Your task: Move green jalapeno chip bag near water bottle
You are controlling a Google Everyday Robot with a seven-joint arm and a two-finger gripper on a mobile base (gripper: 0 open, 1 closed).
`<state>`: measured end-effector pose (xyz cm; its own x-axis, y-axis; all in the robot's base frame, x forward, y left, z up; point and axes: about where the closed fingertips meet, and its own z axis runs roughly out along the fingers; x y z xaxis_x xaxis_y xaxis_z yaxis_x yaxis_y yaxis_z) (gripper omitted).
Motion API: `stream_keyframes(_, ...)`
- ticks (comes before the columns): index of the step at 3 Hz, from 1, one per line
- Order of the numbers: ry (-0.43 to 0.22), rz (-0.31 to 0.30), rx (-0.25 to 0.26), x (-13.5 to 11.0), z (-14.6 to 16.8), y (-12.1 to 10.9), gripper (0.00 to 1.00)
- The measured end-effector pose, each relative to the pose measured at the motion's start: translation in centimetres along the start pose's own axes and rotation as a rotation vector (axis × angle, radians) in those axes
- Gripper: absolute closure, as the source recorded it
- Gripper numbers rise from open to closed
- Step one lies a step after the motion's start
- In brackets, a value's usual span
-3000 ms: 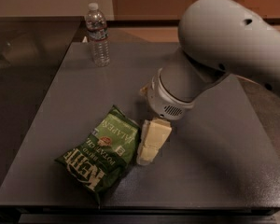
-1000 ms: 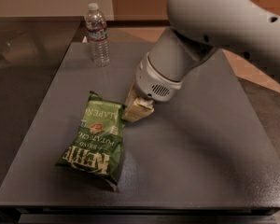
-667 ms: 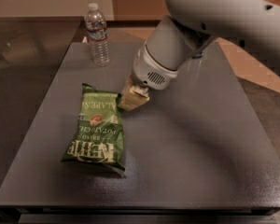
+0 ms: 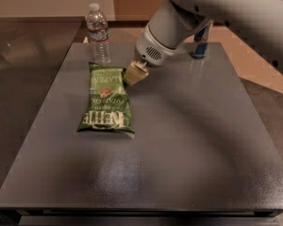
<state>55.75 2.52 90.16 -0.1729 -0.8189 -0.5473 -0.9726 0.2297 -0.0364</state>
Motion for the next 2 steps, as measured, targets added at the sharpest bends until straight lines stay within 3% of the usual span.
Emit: stream_keyframes(2, 0.008, 0.145, 0.108, 0.7, 0.1, -7.4, 1.0)
